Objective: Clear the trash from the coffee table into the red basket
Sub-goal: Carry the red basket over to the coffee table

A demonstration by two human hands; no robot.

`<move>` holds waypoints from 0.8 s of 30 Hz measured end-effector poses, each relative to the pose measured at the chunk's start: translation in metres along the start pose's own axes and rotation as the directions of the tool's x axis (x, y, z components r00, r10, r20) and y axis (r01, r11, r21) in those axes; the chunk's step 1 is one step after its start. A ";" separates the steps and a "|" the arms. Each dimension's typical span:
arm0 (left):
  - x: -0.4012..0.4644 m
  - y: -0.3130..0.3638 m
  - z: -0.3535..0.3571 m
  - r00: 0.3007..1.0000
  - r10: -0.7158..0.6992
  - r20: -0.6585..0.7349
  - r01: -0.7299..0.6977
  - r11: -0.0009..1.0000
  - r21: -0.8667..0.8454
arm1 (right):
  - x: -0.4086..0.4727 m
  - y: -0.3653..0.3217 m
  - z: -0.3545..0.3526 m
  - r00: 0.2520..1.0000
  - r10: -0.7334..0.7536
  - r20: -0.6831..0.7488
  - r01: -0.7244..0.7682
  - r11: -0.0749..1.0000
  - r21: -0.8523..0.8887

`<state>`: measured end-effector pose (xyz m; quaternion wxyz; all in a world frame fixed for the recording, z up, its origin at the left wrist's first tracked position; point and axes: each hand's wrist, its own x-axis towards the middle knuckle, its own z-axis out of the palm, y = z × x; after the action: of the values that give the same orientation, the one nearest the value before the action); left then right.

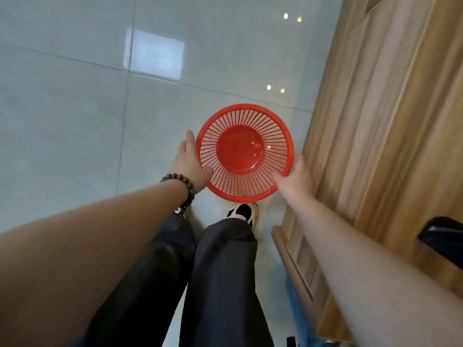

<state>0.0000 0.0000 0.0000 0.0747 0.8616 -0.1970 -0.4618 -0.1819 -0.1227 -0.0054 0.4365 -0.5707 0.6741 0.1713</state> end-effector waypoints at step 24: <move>-0.207 0.110 -0.257 0.924 0.148 -0.353 -0.214 0.964 -0.155 | -0.231 -0.155 -0.195 0.915 -0.340 -0.218 0.376 0.914 0.152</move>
<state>0.0798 -0.0292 0.3370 0.2321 0.8948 -0.2150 -0.3150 -0.1233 -0.1670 0.3261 0.4480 -0.6540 0.6088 -0.0319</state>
